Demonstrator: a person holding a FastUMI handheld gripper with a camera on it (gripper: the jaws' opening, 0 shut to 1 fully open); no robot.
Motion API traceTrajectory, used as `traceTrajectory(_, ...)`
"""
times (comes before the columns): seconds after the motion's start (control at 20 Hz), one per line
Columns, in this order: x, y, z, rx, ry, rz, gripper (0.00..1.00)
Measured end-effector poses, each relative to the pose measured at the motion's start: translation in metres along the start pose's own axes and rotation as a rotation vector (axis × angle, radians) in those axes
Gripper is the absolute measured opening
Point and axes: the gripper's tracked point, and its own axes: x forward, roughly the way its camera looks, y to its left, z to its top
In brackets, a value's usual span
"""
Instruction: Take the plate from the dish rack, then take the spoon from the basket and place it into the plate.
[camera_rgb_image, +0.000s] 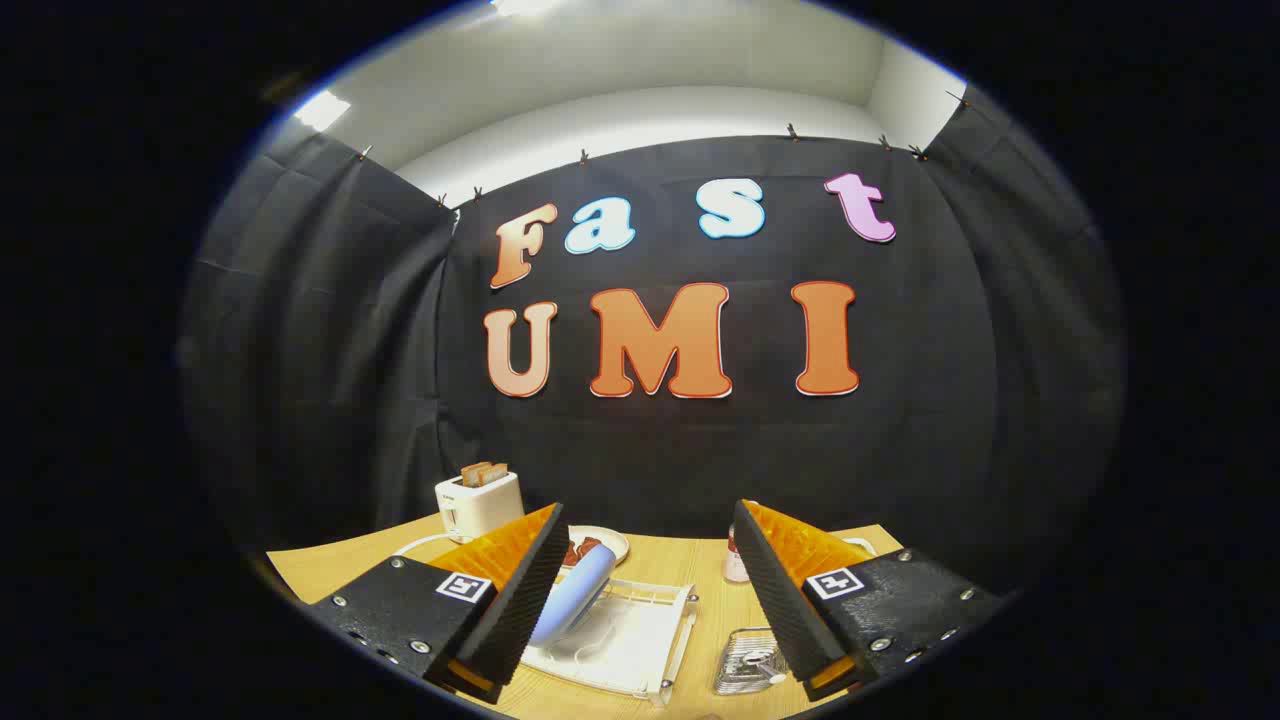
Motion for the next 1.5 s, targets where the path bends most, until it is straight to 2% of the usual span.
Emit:
traceTrajectory(0.5, 0.017, 0.036, 0.003, -0.021, -0.003, 0.022, 0.99)
traceTrajectory(0.9, 0.041, 0.045, -0.006, -0.001, 0.046, 0.021, 0.99)
traceTrajectory(1.25, 0.069, 0.045, -0.029, 0.032, 0.229, 0.026, 0.99)
traceTrajectory(1.5, 0.093, 0.045, -0.074, 0.073, 0.486, 0.016, 0.99)
